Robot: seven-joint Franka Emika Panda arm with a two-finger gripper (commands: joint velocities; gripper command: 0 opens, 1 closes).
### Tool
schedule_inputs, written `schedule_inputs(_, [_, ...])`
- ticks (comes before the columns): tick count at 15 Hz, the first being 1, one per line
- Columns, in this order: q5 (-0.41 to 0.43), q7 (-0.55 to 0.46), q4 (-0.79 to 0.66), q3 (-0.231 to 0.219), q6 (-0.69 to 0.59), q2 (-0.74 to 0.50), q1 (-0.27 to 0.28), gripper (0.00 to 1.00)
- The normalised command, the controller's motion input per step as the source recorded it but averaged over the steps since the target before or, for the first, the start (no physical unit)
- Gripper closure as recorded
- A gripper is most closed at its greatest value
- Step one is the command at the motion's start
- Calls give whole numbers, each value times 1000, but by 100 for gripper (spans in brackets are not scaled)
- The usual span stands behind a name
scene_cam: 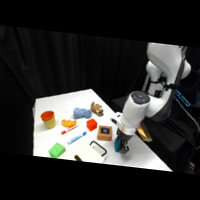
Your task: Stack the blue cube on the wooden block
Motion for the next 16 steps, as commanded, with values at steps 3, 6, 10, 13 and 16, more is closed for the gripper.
schedule_inputs(3, [170, -221, -113, 35, -125, -243, 58, 75])
schedule_inputs(6, [171, -327, -104, 96, -308, -348, -51, 75])
schedule_inputs(10, [136, -378, -79, 138, -390, -414, -164, 75])
schedule_inputs(13, [80, -331, -40, 129, -350, -378, -203, 75])
schedule_inputs(16, [80, -310, -28, 114, -244, -312, -236, 75])
